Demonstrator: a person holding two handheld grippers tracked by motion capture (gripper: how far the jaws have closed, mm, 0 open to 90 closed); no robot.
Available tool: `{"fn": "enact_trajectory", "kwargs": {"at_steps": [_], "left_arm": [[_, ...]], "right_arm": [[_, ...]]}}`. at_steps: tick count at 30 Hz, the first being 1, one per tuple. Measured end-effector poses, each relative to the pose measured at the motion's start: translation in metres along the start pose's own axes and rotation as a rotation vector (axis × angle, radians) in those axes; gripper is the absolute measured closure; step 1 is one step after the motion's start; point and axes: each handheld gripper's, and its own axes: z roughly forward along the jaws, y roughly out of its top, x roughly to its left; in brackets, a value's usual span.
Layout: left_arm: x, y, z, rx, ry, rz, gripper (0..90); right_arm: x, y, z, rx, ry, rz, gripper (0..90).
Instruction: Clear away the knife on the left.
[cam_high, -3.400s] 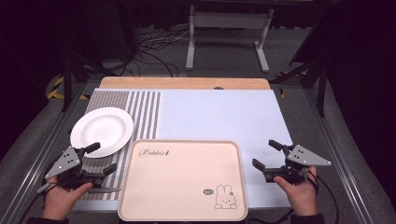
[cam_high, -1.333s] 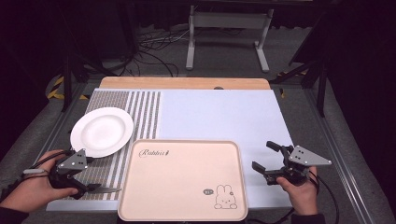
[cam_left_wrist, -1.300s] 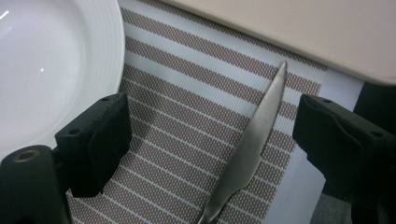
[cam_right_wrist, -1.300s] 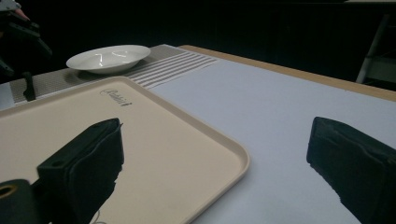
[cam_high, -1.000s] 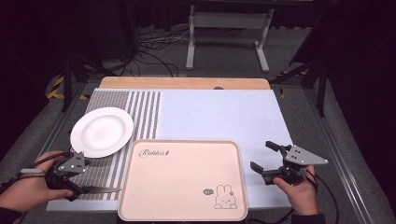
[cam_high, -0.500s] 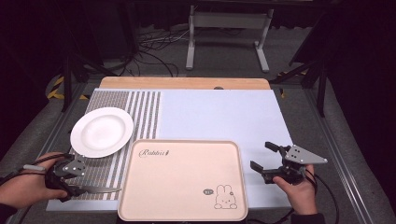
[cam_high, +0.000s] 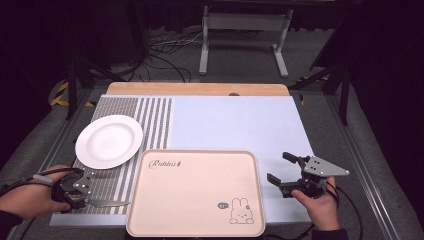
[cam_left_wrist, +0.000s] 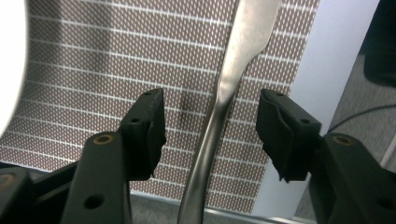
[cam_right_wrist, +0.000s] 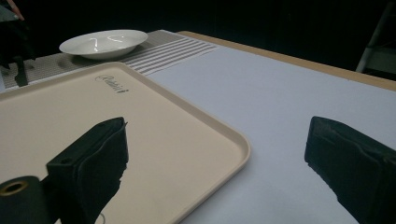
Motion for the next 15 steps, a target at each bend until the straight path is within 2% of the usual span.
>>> {"fn": "enact_trajectory", "kwargs": {"at_steps": [2, 5, 9, 12, 15], "left_arm": [[0.0005, 0.0003, 0.0007, 0.017, -0.004, 0.02, 45.9], [0.0008, -0.0007, 0.002, 0.044, -0.003, 0.026, 50.5], [0.0006, -0.0024, 0.0041, 0.066, -0.002, 0.066, 60.3], [0.0002, -0.0027, 0.0043, 0.08, -0.01, 0.082, 69.3], [0.0001, -0.0033, 0.005, 0.09, -0.004, 0.09, 72.6]], "right_arm": [[0.0002, 0.0001, -0.0001, -0.001, 0.003, -0.001, 6.7], [0.0012, 0.0008, -0.0002, -0.001, 0.008, -0.007, 6.8], [0.0015, 0.001, 0.0001, -0.002, 0.013, -0.007, 6.8], [0.0023, 0.0006, 0.001, -0.006, 0.026, -0.008, 7.2], [0.0035, 0.0013, 0.0022, -0.007, 0.034, -0.014, 7.2]]}}
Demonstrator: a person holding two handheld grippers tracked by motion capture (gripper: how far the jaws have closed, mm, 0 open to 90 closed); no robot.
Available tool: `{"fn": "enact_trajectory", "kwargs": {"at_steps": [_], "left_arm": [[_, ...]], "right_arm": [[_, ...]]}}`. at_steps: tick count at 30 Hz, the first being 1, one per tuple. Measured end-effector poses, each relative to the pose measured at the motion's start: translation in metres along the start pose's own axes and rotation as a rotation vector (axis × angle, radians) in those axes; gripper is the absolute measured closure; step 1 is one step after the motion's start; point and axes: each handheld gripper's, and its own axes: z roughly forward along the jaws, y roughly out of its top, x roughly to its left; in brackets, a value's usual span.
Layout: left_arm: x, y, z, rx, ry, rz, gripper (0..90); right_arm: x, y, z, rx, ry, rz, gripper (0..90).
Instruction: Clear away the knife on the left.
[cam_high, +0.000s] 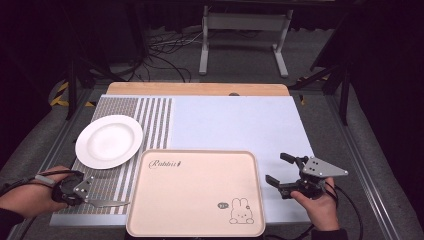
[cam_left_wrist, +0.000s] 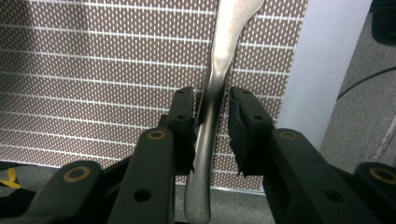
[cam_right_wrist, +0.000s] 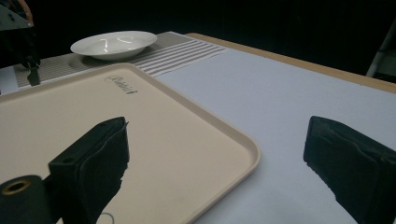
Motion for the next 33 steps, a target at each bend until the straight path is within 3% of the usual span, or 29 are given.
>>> {"fn": "enact_trajectory", "kwargs": {"at_steps": [12, 27, 33], "left_arm": [[-0.0024, 0.0006, 0.0051, 0.021, 0.002, 0.061, 79.0], [-0.0065, -0.0002, 0.0048, 0.014, 0.03, 0.042, 79.7], [-0.0066, -0.0016, 0.0027, -0.029, 0.025, 0.031, 79.8]], "right_arm": [[0.0001, 0.0008, -0.0019, -0.01, 0.001, 0.001, 7.2], [0.0003, 0.0013, -0.0025, -0.022, 0.005, -0.004, 7.0], [-0.0004, 0.0013, -0.0033, -0.026, 0.004, 0.002, 6.8]]}}
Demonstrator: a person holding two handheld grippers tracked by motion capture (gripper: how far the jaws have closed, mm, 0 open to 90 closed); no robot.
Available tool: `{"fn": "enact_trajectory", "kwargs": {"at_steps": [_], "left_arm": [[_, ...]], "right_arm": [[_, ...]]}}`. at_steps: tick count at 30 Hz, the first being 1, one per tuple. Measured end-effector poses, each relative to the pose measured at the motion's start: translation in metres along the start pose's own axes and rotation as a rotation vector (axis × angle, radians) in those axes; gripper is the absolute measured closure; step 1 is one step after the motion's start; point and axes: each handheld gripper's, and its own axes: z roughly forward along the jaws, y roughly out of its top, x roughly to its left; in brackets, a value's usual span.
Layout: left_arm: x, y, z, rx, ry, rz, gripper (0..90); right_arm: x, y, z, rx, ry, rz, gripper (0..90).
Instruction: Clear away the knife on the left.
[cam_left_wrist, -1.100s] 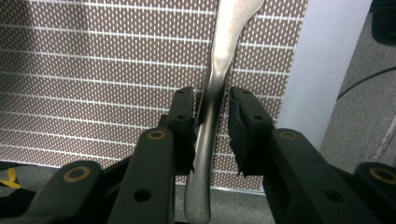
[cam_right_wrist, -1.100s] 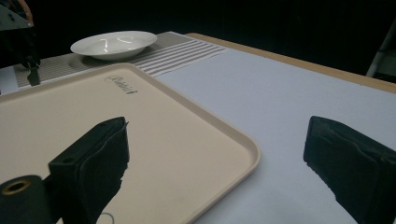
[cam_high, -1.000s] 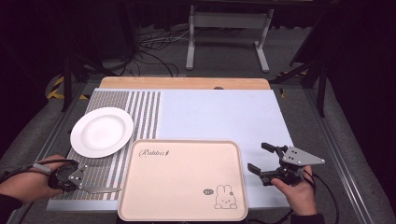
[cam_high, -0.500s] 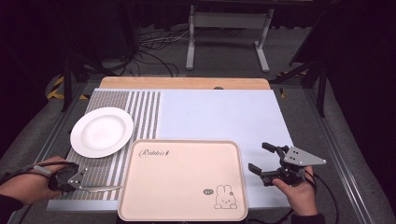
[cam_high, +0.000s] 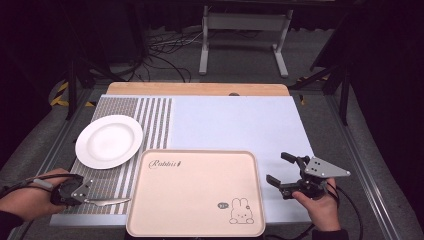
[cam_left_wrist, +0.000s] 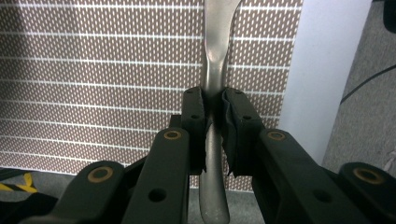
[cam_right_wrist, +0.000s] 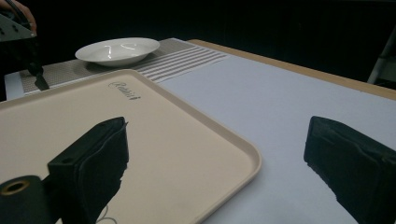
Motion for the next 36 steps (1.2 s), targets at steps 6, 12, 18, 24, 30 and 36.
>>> {"fn": "enact_trajectory", "kwargs": {"at_steps": [6, 12, 18, 24, 30, 36], "left_arm": [[0.003, -0.003, -0.012, -0.003, 0.015, -0.018, 79.8], [0.006, -0.008, -0.028, -0.029, 0.013, -0.087, 79.8], [0.008, -0.005, -0.038, -0.031, 0.001, -0.181, 79.8], [0.009, 0.003, -0.049, -0.108, -0.015, -0.293, 79.9], [0.014, 0.009, -0.059, -0.146, -0.096, -0.434, 79.8], [0.017, 0.014, -0.066, -0.201, -0.146, -0.513, 79.8]], "right_arm": [[0.0, 0.0, 0.0, -0.002, 0.002, 0.002, 6.7], [-0.001, 0.0, 0.0, -0.004, 0.003, 0.005, 6.8], [-0.001, 0.0, 0.0, -0.005, 0.0, 0.004, 6.7], [-0.002, 0.0, -0.001, -0.006, -0.006, 0.011, 6.8], [-0.001, 0.0, -0.001, 0.0, -0.005, 0.006, 6.8], [-0.003, -0.001, -0.001, 0.007, -0.01, 0.008, 6.8]]}}
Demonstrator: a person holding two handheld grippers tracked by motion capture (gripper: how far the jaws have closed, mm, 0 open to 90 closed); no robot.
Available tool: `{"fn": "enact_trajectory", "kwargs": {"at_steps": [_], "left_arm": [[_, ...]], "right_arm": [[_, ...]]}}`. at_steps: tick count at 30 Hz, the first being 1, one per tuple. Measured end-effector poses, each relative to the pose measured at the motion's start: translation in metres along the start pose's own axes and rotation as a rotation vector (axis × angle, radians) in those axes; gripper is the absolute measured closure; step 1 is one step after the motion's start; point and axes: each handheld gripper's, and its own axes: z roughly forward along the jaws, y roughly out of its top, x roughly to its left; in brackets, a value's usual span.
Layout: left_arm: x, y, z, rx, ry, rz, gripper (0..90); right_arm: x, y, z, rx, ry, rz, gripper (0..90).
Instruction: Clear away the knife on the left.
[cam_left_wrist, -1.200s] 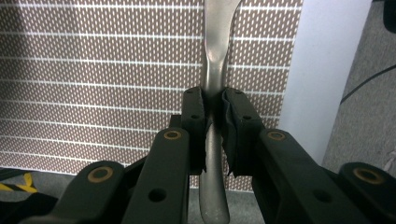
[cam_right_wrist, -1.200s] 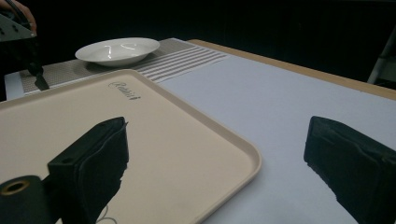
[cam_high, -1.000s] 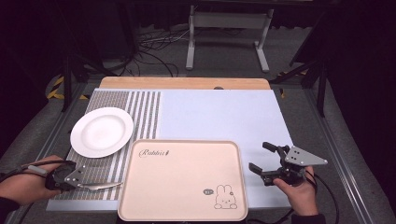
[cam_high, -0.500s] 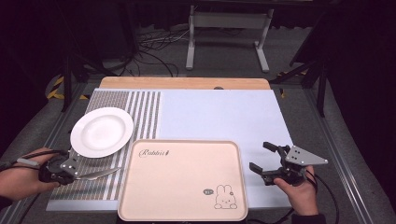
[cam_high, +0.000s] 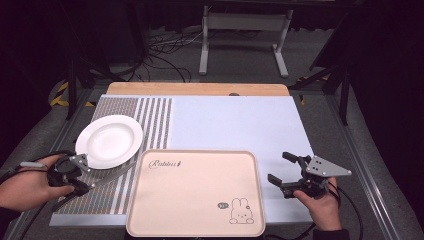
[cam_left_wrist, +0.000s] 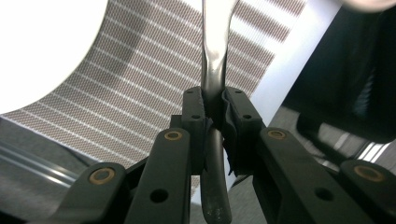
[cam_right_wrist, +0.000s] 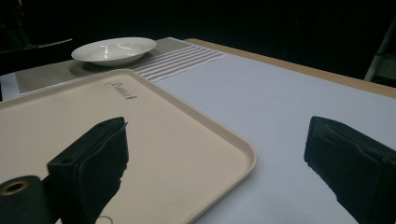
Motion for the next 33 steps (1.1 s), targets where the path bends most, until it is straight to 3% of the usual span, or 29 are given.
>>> {"fn": "enact_trajectory", "kwargs": {"at_steps": [5, 9, 11, 23, 33], "left_arm": [[0.0, 0.007, -0.006, -0.059, -0.061, -0.081, 79.8], [-0.004, 0.014, -0.006, -0.069, -0.077, -0.096, 79.8], [-0.009, 0.02, -0.005, -0.09, -0.107, -0.122, 79.8], [-0.022, 0.046, -0.004, -0.135, -0.144, -0.14, 79.8], [-0.037, 0.074, 0.008, -0.156, -0.178, -0.126, 79.7]], "right_arm": [[-0.001, 0.0, 0.0, 0.002, -0.001, -0.001, 6.8], [-0.002, 0.001, 0.001, 0.007, 0.0, -0.005, 6.8], [-0.003, 0.0, 0.0, 0.008, 0.0, -0.003, 6.8], [-0.004, -0.001, -0.002, 0.007, -0.004, -0.002, 6.9], [-0.004, -0.002, -0.004, 0.008, -0.007, 0.0, 6.9]]}}
